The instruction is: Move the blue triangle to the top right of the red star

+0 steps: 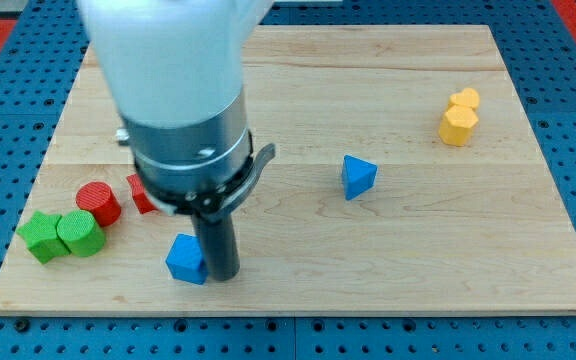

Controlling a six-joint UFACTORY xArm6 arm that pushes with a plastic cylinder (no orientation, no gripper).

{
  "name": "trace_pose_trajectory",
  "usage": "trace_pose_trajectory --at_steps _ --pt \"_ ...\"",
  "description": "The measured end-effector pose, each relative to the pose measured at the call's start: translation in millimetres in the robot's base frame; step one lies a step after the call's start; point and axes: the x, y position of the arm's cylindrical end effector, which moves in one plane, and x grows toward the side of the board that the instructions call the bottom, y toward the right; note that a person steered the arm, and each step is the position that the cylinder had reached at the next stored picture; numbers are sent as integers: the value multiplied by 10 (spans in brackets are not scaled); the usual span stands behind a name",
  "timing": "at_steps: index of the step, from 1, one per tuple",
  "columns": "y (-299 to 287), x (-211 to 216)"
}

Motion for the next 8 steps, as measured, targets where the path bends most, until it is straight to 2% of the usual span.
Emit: trace_pose_trajectory --at_steps 1,3,4,5,6,7,8 --pt "-108 121" --pt "-362 -449" --pt "421 -451" --pt "1455 -640" --pt "2071 -1081" --pt "1900 -1202" --pt "1383 -1202"
